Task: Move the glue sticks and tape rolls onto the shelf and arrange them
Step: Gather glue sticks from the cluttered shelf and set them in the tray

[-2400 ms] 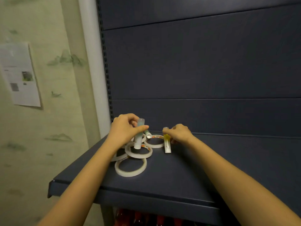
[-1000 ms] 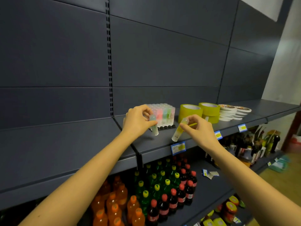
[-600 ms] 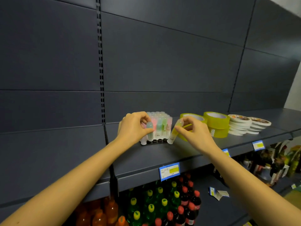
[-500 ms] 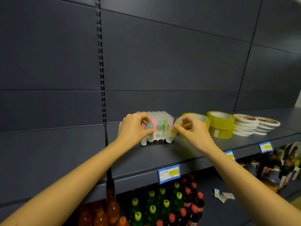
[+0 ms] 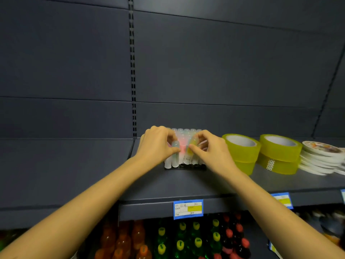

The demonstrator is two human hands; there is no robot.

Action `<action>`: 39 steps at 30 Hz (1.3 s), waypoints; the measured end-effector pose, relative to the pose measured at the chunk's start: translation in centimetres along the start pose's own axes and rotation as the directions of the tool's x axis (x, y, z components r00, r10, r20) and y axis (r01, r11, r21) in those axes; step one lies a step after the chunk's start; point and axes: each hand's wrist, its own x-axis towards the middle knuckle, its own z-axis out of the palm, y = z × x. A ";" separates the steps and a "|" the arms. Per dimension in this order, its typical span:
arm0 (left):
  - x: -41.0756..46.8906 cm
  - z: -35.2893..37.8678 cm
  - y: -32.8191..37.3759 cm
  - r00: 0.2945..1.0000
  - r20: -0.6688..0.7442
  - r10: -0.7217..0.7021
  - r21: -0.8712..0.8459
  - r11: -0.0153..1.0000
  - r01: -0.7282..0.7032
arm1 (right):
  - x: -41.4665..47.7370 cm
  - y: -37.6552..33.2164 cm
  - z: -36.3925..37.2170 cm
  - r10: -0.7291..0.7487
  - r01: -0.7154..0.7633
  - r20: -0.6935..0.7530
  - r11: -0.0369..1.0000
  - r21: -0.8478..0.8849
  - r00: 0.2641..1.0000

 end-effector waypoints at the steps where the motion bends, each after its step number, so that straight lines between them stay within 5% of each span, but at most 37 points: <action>1: 0.0 0.0 0.2 1.000 -0.002 -0.005 0.024 1.000 0.005 | 0.2 0.1 0.0 -0.008 0.008 0.009 1.000 0.007 1.000; 8: -0.5 1.3 0.3 0.983 0.057 0.173 0.525 0.832 -0.177 | 0.9 0.8 0.4 -0.087 0.084 0.081 0.996 0.041 0.993; 14: -1.7 2.3 0.1 0.992 0.044 0.116 0.508 0.853 -0.123 | 1.0 1.0 1.3 -0.123 0.136 0.126 0.986 -0.101 0.984; 17: -2.2 1.7 0.0 0.994 0.087 0.068 0.441 0.892 -0.100 | 1.5 0.5 1.2 -0.193 0.223 0.118 0.905 -0.361 0.974; 24: -5.3 -2.3 -1.9 0.995 -0.024 -0.098 0.461 0.882 0.098 | 4.0 -2.4 0.2 -0.285 0.356 0.215 0.717 -0.599 0.934; 30: -9.8 -6.6 -5.3 0.953 -0.113 -0.282 0.532 0.792 0.298 | 2.2 -7.1 4.2 -0.515 0.544 0.176 0.787 -0.292 0.839; 39: -17.0 -13.8 -12.2 0.879 -0.204 -0.430 0.568 0.679 0.464 | -0.4 -16.9 12.8 -0.593 0.648 0.428 0.761 0.024 0.682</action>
